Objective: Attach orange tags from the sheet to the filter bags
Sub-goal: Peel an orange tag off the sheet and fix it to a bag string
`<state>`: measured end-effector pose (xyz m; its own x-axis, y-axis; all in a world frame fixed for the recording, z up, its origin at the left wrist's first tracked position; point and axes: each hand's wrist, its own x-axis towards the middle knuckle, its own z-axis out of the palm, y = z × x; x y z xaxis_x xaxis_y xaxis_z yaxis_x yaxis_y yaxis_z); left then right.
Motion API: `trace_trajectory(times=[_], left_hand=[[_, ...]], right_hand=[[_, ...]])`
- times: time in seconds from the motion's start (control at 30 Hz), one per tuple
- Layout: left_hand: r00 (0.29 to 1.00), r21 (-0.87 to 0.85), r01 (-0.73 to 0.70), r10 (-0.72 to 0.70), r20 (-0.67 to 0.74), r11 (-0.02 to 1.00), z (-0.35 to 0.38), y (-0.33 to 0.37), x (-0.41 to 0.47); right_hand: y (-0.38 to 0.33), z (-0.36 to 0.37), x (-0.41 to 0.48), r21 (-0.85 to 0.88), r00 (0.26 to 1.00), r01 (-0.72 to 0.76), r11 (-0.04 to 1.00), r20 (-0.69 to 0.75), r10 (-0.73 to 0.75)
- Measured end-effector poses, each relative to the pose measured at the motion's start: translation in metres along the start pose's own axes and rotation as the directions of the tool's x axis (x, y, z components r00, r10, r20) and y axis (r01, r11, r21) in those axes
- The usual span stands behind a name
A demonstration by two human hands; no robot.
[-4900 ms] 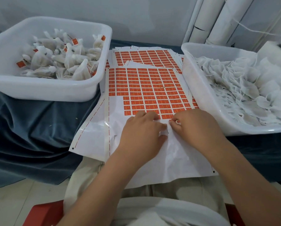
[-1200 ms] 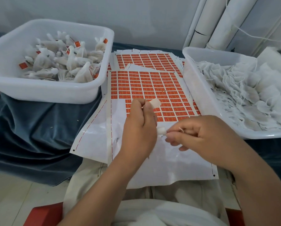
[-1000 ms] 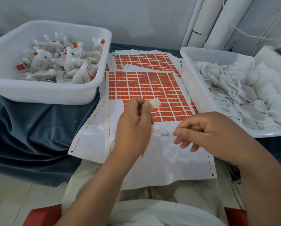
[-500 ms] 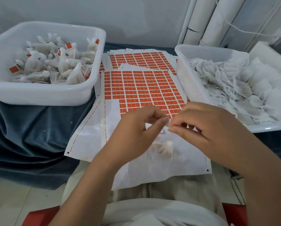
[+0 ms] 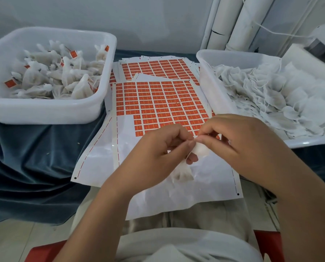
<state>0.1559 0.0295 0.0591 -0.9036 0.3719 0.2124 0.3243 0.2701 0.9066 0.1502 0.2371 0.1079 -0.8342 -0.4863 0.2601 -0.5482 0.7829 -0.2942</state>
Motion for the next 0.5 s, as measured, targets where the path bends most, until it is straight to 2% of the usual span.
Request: trace_trajectory(times=[0.17,0.33,0.43,0.5], left_hand=[[1.000,0.043,-0.017,0.017,0.019,0.999,-0.0043,-0.0002,-0.0003],[1.000,0.018,0.009,-0.010,0.015,1.000,-0.0050,0.0003,-0.0002],[0.980,-0.035,0.195,-0.196,-0.042,0.980,-0.0054,0.0008,0.0021],[0.934,-0.136,0.332,-0.346,-0.093,0.933,-0.0044,-0.0016,0.0045]], right_hand=[[0.0015,0.0046,0.0008,0.083,1.000,-0.029,0.996,0.002,0.029],[0.0042,0.0070,0.0044,0.082,0.998,-0.058,0.995,0.006,0.058],[0.0042,0.0077,0.0036,0.130,0.998,-0.053,0.990,-0.015,0.056],[0.0033,0.0093,0.0028,0.161,0.997,-0.028,0.987,-0.063,0.039]])
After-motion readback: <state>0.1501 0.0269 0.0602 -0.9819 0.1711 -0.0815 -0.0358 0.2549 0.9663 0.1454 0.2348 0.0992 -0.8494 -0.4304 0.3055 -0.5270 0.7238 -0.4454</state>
